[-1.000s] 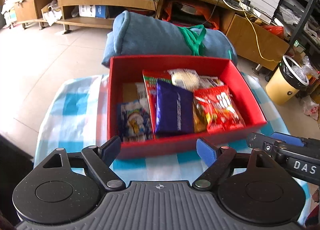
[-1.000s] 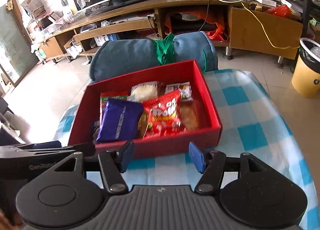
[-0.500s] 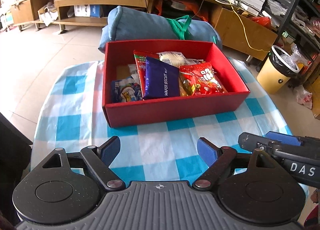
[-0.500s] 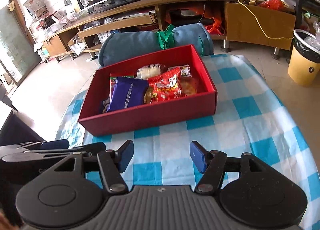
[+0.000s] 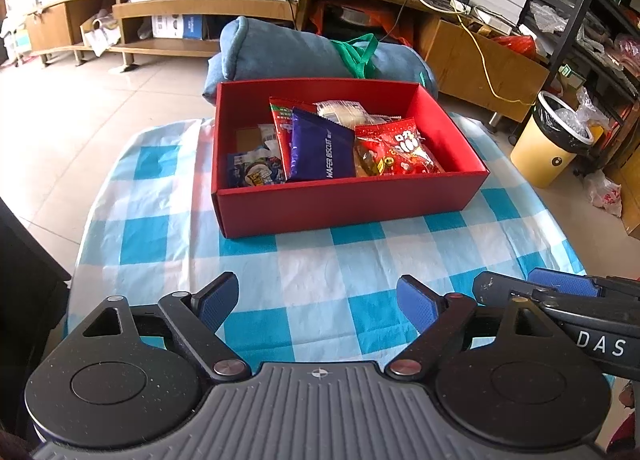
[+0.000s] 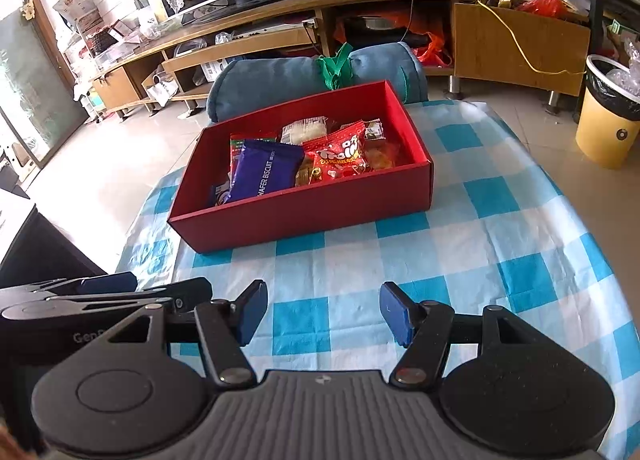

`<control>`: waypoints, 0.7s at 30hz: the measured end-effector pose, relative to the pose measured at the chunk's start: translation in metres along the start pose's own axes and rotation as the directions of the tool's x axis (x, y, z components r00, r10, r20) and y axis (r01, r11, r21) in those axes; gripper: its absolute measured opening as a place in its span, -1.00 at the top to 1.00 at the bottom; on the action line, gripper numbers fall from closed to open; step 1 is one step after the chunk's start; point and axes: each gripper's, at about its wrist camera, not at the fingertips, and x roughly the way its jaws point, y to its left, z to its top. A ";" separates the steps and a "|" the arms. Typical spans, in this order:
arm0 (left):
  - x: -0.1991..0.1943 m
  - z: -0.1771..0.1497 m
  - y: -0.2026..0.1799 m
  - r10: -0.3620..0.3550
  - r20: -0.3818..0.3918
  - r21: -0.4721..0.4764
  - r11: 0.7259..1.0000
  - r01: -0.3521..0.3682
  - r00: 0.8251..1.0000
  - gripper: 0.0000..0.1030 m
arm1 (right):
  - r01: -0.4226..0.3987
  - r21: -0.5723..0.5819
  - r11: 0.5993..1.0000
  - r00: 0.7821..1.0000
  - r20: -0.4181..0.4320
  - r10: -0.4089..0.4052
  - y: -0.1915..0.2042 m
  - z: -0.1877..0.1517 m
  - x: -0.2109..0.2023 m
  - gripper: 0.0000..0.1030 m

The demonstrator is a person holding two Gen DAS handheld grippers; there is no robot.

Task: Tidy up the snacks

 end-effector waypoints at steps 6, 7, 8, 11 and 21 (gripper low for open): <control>-0.004 -0.005 -0.001 0.006 0.003 0.007 1.000 -0.006 1.000 -0.75 | -0.003 -0.007 1.000 1.000 -0.004 0.003 0.001 -0.004 -0.003 -0.11; -0.005 -0.006 -0.001 0.007 0.004 0.008 1.000 -0.007 1.000 -0.75 | -0.003 -0.007 1.000 1.000 -0.004 0.003 0.001 -0.005 -0.003 -0.11; -0.005 -0.006 -0.001 0.008 0.004 0.010 1.000 -0.008 1.000 -0.75 | -0.003 -0.008 1.000 1.000 -0.004 0.003 0.001 -0.006 -0.004 -0.11; -0.007 -0.008 -0.002 0.011 0.005 0.014 1.000 -0.011 1.000 -0.75 | -0.005 -0.012 1.000 1.000 -0.007 0.005 0.001 -0.008 -0.005 -0.11; -0.013 -0.017 -0.006 0.028 0.019 0.042 0.999 -0.028 0.999 -0.75 | -0.003 -0.022 1.000 1.000 -0.014 0.003 0.001 -0.016 -0.010 -0.11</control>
